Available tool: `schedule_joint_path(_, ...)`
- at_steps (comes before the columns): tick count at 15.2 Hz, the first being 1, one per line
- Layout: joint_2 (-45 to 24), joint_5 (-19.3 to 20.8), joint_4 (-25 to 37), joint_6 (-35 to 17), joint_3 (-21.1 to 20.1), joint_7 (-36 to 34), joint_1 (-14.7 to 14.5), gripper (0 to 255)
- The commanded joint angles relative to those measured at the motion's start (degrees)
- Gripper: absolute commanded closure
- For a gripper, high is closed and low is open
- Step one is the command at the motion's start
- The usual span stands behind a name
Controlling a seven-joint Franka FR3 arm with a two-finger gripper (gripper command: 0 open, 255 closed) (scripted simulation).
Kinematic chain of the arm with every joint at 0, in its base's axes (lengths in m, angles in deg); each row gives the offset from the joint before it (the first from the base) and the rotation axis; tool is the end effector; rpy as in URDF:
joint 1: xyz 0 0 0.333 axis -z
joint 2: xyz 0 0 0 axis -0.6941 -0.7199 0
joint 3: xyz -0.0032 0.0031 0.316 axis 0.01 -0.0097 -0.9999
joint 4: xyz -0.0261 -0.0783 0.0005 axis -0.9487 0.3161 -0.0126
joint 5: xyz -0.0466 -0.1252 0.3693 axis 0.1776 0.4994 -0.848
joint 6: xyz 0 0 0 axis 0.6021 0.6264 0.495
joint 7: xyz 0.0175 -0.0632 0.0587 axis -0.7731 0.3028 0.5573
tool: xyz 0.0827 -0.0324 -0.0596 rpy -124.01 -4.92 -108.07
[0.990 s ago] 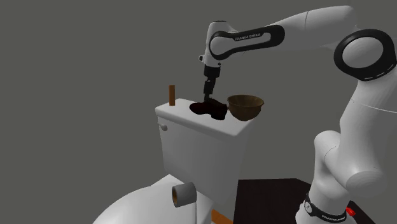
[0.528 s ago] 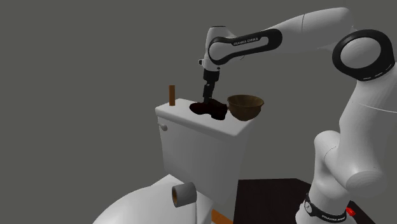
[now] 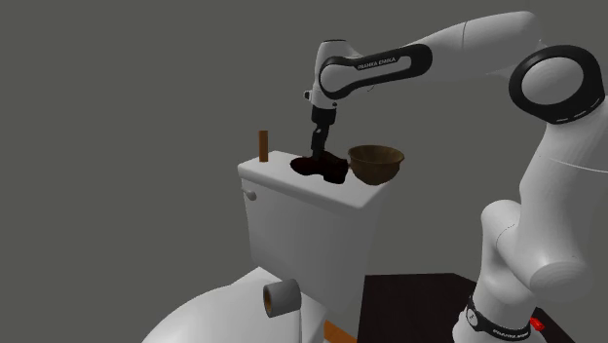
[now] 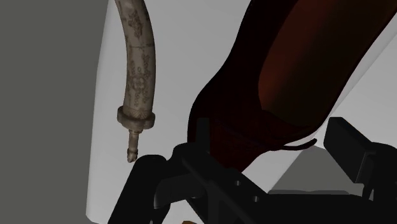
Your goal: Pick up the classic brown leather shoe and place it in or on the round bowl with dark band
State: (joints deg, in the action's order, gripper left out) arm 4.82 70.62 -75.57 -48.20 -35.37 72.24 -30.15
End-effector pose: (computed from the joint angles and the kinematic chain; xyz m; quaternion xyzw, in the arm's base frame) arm 0.3938 -0.3837 0.5548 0.9862 -0.1505 0.0570 0.0388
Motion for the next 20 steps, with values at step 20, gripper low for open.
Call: schedule_joint_path(20,-1.4,-0.8,13.0,11.7,0.0,0.6,-0.1,255)
